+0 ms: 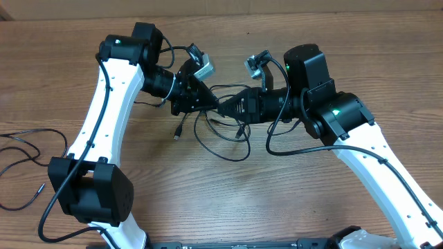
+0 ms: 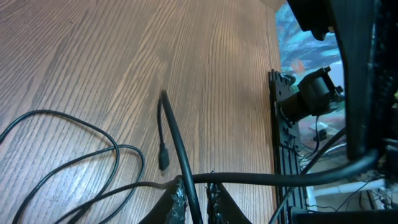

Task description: Untangle cables

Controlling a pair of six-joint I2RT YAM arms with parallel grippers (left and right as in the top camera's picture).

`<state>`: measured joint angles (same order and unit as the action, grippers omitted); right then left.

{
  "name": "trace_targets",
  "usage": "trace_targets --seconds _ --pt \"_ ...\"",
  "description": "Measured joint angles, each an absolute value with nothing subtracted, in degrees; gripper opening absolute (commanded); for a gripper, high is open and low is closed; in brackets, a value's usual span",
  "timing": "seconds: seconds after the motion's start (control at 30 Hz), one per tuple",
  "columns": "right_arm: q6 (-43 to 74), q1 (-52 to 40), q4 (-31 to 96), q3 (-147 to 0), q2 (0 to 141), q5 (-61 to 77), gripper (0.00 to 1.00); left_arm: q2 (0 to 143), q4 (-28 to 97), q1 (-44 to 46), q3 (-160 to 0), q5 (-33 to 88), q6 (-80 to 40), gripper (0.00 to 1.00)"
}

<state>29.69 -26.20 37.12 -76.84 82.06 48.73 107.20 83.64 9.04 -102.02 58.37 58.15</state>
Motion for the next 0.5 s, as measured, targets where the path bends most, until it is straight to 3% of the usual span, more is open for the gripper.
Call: trace_targets --seconds 0.5 --pt "35.07 -21.74 36.21 -76.84 84.53 56.18 0.04 107.2 86.24 9.04 -102.02 60.27 63.05 0.2"
